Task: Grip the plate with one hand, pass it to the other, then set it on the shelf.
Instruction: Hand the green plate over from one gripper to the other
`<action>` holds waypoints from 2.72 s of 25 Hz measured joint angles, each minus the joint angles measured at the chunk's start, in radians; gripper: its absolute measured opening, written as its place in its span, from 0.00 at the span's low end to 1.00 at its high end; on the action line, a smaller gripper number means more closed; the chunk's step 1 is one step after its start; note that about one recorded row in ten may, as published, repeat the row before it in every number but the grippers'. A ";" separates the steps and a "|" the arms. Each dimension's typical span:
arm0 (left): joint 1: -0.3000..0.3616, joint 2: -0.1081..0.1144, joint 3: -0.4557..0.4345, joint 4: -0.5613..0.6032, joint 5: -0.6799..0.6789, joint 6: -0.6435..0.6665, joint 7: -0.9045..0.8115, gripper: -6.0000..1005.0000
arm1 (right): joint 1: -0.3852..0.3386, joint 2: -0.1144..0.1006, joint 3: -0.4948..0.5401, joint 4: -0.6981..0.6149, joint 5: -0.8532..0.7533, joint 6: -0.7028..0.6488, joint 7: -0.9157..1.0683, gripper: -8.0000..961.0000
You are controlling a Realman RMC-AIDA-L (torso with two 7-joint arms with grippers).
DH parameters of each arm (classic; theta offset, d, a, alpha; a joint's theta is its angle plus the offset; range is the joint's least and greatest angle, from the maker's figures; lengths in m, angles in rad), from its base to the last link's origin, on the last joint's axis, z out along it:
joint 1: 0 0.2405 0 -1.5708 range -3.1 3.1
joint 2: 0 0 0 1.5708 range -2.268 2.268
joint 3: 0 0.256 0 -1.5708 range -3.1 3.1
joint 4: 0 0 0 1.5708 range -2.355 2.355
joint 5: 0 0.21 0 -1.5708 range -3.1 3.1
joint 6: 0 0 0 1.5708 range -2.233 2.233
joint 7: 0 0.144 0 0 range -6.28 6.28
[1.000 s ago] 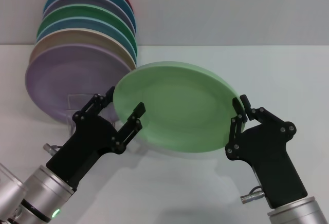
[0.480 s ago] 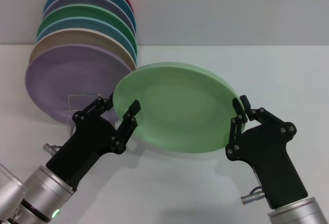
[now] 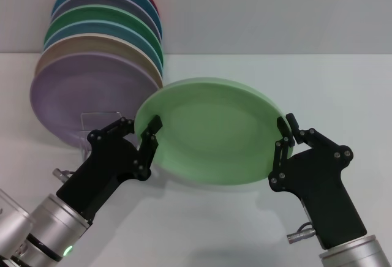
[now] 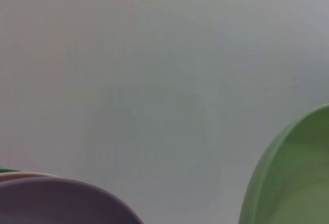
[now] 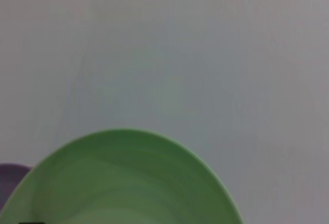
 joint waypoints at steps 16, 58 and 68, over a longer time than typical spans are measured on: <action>0.000 0.000 -0.002 0.001 0.002 -0.001 -0.002 0.19 | -0.003 0.000 -0.012 -0.002 0.004 -0.035 -0.001 0.03; -0.009 0.003 0.003 0.005 0.007 -0.002 0.004 0.06 | -0.054 0.005 -0.029 0.028 0.017 -0.053 -0.054 0.07; -0.011 0.003 -0.002 0.006 0.006 -0.011 0.004 0.03 | -0.048 0.005 -0.036 0.025 0.017 -0.053 -0.054 0.08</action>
